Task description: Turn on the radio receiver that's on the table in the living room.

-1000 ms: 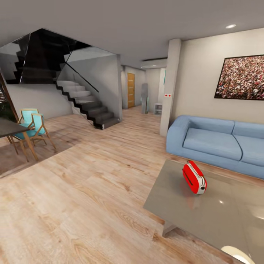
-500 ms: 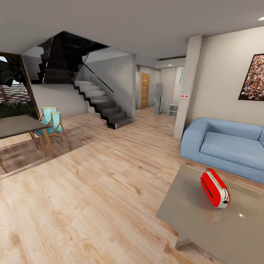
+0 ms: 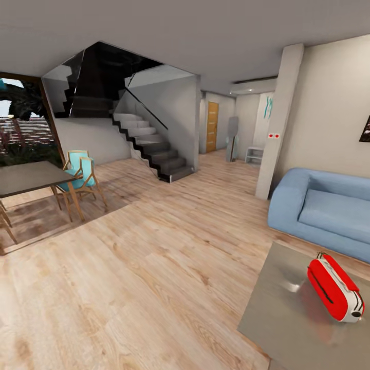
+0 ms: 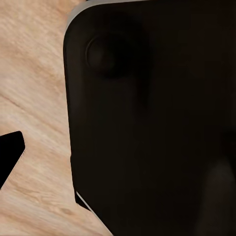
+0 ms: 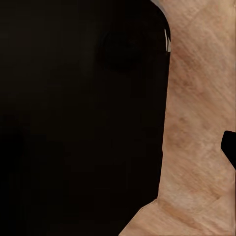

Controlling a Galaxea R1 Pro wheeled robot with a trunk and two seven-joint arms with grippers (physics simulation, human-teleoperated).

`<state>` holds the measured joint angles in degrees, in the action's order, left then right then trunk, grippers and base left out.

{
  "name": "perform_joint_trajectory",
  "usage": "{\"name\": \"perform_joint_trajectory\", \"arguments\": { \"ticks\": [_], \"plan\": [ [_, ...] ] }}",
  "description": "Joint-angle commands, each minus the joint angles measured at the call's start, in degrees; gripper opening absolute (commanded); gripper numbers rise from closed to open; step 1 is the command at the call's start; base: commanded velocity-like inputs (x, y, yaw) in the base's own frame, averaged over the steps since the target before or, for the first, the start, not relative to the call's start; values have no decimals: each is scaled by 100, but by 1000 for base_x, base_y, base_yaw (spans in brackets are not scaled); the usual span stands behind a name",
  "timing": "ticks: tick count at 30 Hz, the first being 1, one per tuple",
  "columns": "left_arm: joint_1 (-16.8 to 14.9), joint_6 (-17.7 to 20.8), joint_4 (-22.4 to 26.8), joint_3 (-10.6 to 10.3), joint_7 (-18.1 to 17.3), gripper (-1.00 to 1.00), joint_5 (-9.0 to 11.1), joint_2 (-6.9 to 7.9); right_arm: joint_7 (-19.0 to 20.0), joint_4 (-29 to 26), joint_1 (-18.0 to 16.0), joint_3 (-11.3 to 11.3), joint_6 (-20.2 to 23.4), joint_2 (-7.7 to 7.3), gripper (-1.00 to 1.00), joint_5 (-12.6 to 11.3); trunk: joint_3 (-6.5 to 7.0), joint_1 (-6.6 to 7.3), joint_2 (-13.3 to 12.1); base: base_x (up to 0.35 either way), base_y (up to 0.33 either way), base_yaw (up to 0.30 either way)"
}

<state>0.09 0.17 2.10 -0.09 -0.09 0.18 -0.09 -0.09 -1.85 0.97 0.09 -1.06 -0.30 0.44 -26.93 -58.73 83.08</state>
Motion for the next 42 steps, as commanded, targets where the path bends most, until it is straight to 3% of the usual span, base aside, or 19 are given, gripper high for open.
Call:
{"name": "perform_joint_trajectory", "arguments": {
  "ticks": [1, 15, 42],
  "plan": [
    [0, 0, 0, 0, 0, 100, 0, 0, 0, 0, 0, 0, 0, -2, 100, 0, 0, 0, 0, 324, 128, 260],
    [0, 9, 1, 0, 0, 100, 0, 0, 5, 0, 0, 8, 6, -3, 100, 0, 0, 0, 0, 324, 129, 234],
    [0, 9, 1, 0, 0, 100, 0, 0, 0, 0, 0, -3, 0, -5, 100, -4, 0, 0, 0, 324, 129, 9]
  ]
}}
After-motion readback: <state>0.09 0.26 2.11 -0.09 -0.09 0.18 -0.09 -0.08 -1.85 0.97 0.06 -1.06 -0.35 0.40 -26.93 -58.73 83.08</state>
